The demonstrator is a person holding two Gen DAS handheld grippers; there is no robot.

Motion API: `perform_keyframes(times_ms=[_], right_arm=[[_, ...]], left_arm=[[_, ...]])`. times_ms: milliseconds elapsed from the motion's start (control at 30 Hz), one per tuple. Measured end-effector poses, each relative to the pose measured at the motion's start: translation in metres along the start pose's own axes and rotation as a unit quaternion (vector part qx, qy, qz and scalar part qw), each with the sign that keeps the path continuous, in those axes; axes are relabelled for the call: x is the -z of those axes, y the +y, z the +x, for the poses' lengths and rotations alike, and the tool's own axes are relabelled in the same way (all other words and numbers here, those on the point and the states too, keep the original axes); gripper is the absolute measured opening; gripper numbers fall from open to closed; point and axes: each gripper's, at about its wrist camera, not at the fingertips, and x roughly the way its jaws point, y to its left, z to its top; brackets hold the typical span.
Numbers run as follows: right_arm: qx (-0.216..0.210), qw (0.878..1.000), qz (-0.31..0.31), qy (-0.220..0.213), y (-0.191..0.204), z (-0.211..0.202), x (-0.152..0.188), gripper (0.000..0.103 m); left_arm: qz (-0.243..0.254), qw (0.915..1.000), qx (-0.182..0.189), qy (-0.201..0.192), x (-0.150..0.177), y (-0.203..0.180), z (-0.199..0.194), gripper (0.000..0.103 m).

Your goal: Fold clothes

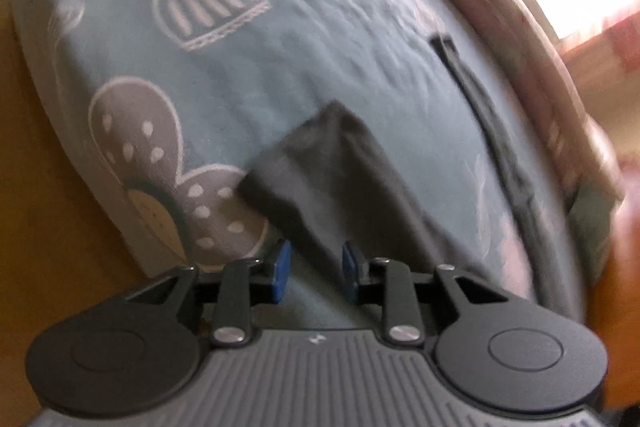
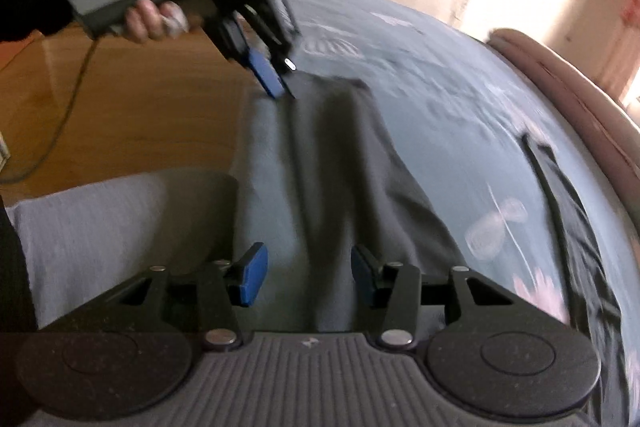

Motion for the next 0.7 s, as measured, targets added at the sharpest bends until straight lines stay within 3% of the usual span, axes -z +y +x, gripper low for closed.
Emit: perform_keyframes(times_ms=[100,400,467,600,633,667,700], right_arm=[[-0.008,1.0,-0.013,-0.005,0.001,0.012,-0.013,0.052],[-0.023,0.999,-0.032,-0.008,0.006,0.073,-0.059,0.044],[-0.02,1.0,-0.022,0.001,0.003,0.085,-0.064,0.033],[-0.026,0.999,0.022,0.007,-0.01,0.097,-0.067,0.027],[-0.025,0.999,0.028,0.008,-0.011,0.098,-0.067,0.017],[-0.024,0.999,0.034,0.008,-0.012,0.098,-0.067,0.014],[-0.024,0.999,0.04,0.008,-0.012,0.098,-0.067,0.012]], left_arm=[[-0.048,0.9985,0.026,-0.005,-0.004,0.014,0.003,0.032],[-0.051,0.9985,0.011,-0.017,-0.01,0.024,-0.008,0.034],[-0.059,0.9978,0.019,-0.024,-0.01,0.028,-0.006,0.034],[-0.053,0.9977,0.026,-0.033,-0.012,0.028,0.0,0.033],[-0.051,0.9978,0.023,-0.036,-0.013,0.027,0.001,0.032],[-0.05,0.9979,0.019,-0.038,-0.013,0.026,0.003,0.022],[-0.044,0.9982,0.011,-0.039,-0.014,0.025,0.003,0.002]])
